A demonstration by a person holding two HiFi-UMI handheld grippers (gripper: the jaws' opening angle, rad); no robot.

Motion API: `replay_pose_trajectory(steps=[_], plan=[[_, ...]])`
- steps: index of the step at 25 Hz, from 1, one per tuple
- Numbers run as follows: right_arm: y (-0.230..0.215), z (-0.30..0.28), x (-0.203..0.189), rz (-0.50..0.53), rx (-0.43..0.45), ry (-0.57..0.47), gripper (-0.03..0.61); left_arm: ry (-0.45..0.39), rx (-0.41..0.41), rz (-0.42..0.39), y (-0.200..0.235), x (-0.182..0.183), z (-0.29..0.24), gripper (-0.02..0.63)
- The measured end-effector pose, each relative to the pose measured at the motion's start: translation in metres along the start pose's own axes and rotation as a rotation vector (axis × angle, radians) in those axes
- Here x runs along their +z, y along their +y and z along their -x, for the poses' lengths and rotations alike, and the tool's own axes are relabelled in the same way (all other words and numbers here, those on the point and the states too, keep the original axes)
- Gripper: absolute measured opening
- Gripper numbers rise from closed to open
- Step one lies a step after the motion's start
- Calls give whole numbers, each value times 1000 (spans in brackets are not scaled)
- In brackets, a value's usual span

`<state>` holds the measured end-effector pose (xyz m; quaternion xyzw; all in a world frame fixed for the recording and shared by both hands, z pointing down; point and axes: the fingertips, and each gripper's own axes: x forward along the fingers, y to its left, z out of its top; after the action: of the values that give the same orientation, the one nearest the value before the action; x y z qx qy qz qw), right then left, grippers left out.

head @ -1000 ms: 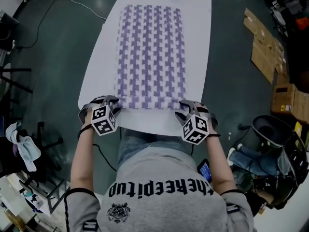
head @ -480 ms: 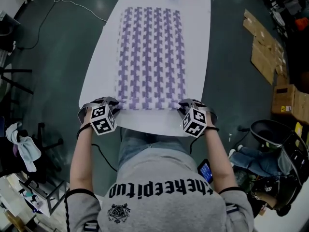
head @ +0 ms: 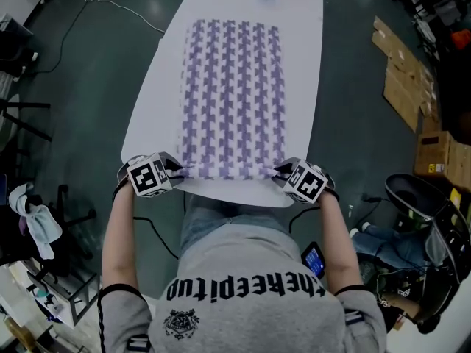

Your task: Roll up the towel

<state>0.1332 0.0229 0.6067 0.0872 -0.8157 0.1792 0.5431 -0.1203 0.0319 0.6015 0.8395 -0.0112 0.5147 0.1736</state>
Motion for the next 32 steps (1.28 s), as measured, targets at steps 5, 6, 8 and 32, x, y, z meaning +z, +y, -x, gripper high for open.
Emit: replay_pose_trajectory(steps=[5,6,8,32], plan=[[-16,5,5,-13,-3,-16,72,23,-30,-4,9,6,0,106],[-17,4,6,-14,-5,-20,72,28,-33,-6,10,4,-1,106],[-18,3,9,-23,2,-27,72,32,-36,-7,13,2,-1,106],[-60,21,16,-127,89,-65,103,54,-102,37,48,21,7,112]])
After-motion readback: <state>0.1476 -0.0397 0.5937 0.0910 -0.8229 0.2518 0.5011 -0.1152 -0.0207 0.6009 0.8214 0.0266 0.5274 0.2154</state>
